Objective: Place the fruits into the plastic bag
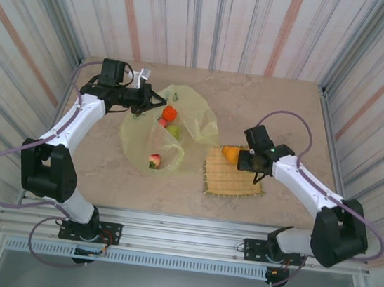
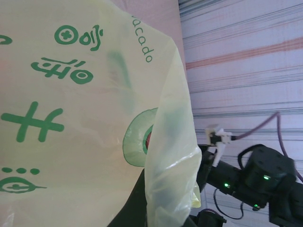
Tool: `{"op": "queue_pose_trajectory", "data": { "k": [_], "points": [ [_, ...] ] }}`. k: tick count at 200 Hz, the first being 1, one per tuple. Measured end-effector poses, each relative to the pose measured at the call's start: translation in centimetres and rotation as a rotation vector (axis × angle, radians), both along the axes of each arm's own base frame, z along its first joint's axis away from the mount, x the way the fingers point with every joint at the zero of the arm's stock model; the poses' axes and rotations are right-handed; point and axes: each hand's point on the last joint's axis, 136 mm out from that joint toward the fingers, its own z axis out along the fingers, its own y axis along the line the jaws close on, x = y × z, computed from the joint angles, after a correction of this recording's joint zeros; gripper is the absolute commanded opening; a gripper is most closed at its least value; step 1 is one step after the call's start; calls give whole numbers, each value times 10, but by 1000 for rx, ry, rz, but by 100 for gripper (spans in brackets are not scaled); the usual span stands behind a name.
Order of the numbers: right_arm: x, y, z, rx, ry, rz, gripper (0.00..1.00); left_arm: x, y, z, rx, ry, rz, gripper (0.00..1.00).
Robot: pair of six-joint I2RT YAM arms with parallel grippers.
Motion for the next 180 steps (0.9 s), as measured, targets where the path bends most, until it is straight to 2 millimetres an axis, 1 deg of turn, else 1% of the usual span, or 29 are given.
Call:
{"op": "queue_pose_trajectory", "data": {
  "k": [20,32,53,69,83,108,128,151,163,180],
  "points": [
    [0,4,30,52,-97,14,63,0,0,0,0,0,0,0],
    [-1,14,51,99,-171,46,63,0,0,0,0,0,1,0],
    [-5,45,87,206,-295,158,65,0,0,0,0,0,1,0],
    [-10,71,103,262,-350,250,64,0,0,0,0,0,1,0],
    [-16,93,105,282,-362,332,64,0,0,0,0,0,1,0],
    [-25,125,94,285,-335,438,64,0,0,0,0,0,1,0],
    [-30,144,87,297,-320,492,64,0,0,0,0,0,1,0],
    [-35,164,87,332,-329,547,63,0,0,0,0,0,1,0],
    [-36,172,86,347,-336,570,63,0,0,0,0,0,1,0],
    [-35,185,80,349,-334,596,63,0,0,0,0,0,1,0]
  ]
}}
